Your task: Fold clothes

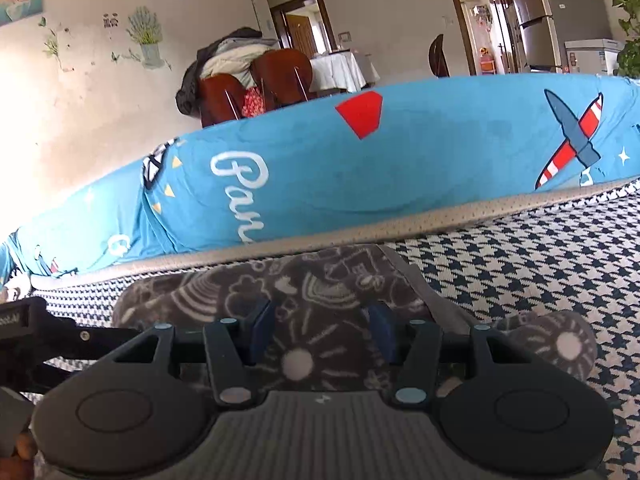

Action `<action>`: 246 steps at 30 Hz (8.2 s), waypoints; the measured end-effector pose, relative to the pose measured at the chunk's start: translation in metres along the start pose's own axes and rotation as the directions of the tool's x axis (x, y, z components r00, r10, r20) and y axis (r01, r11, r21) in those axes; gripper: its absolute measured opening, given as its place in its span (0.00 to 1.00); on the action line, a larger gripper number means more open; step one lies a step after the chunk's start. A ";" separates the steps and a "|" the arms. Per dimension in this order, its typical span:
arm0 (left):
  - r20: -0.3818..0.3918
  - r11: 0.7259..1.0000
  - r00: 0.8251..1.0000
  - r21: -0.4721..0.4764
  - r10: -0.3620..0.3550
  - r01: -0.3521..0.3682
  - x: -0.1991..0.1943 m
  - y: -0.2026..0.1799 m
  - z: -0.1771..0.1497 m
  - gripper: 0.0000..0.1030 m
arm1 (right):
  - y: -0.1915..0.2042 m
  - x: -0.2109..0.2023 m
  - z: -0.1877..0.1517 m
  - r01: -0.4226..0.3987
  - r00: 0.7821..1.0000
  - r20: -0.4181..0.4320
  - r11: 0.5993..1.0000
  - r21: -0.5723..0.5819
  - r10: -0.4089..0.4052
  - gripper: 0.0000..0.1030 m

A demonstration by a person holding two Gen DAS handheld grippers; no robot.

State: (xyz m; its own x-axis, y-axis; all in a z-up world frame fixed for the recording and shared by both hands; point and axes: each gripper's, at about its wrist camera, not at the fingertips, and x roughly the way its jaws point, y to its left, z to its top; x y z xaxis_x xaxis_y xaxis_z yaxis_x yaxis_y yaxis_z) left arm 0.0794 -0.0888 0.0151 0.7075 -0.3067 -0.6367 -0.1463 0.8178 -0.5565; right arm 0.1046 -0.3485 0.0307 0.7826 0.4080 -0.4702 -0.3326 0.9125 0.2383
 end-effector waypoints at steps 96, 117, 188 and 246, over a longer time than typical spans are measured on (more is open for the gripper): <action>-0.074 0.914 0.982 0.384 0.174 -0.132 -0.024 -0.061 -0.077 1.00 | -0.005 -0.066 -0.021 0.252 0.960 -0.187 0.937 0.244 -0.209 0.77; -0.076 0.924 0.977 0.347 0.197 -0.160 -0.066 -0.044 -0.117 1.00 | 0.013 -0.094 -0.036 0.239 0.953 -0.248 0.934 0.265 -0.173 0.78; -0.021 0.936 0.994 0.341 0.106 -0.093 -0.038 -0.045 -0.036 1.00 | -0.089 -0.090 -0.035 0.145 0.966 -0.256 0.905 0.399 -0.042 0.78; 0.093 0.942 0.995 0.335 -0.045 0.011 -0.011 -0.053 -0.022 0.87 | -0.026 -0.031 -0.010 0.013 0.999 -0.038 0.984 0.177 -0.006 0.39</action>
State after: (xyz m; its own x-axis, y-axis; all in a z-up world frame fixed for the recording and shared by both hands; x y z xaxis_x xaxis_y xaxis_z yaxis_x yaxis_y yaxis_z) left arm 0.0638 -0.1395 0.0400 0.7745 -0.2964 -0.5589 0.1014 0.9301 -0.3529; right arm 0.0836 -0.3842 0.0303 0.7639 0.4031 -0.5039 -0.2241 0.8980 0.3786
